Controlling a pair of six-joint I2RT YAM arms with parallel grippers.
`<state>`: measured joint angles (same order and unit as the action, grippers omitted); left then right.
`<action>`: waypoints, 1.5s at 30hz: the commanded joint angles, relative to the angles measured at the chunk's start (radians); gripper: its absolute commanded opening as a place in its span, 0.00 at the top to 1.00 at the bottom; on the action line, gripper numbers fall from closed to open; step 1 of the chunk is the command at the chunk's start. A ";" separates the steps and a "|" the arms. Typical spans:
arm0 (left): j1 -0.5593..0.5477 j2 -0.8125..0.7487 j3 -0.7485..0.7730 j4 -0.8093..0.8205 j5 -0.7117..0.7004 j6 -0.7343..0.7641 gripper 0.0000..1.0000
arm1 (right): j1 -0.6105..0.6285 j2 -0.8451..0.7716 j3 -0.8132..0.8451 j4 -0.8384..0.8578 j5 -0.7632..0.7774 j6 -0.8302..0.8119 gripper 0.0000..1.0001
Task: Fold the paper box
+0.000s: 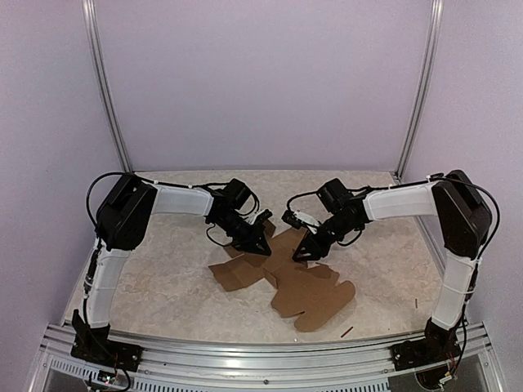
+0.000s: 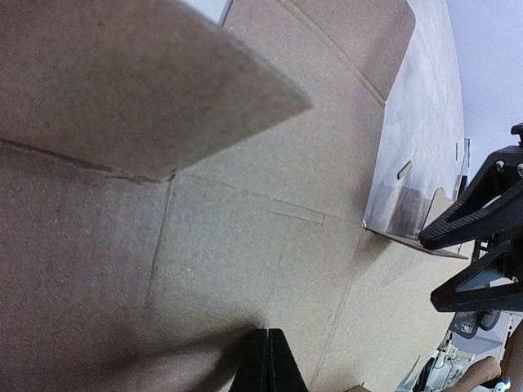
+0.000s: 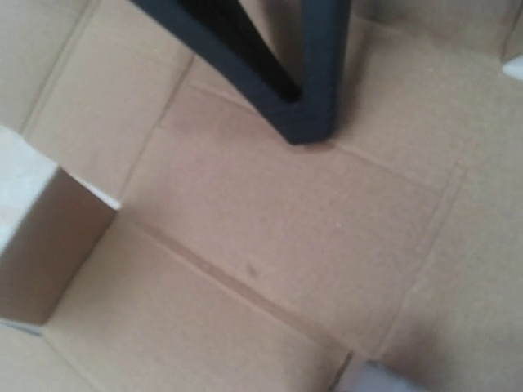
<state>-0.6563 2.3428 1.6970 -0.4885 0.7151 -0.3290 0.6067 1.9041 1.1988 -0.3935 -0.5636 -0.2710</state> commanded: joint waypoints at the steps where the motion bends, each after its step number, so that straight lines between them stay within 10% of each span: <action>1: -0.013 0.051 -0.014 -0.062 -0.071 0.019 1.00 | 0.008 -0.065 -0.011 -0.007 -0.044 -0.002 0.67; 29: -0.022 0.046 -0.010 -0.065 -0.086 0.019 1.00 | -0.093 -0.009 -0.036 -0.018 0.287 -0.003 0.96; 45: -0.023 0.052 -0.011 -0.060 -0.083 0.010 1.00 | -0.053 0.013 -0.005 -0.078 0.134 -0.025 0.97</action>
<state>-0.6636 2.3425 1.6985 -0.4877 0.7063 -0.3286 0.5434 1.9244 1.1770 -0.4343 -0.3676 -0.2951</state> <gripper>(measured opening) 0.008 0.034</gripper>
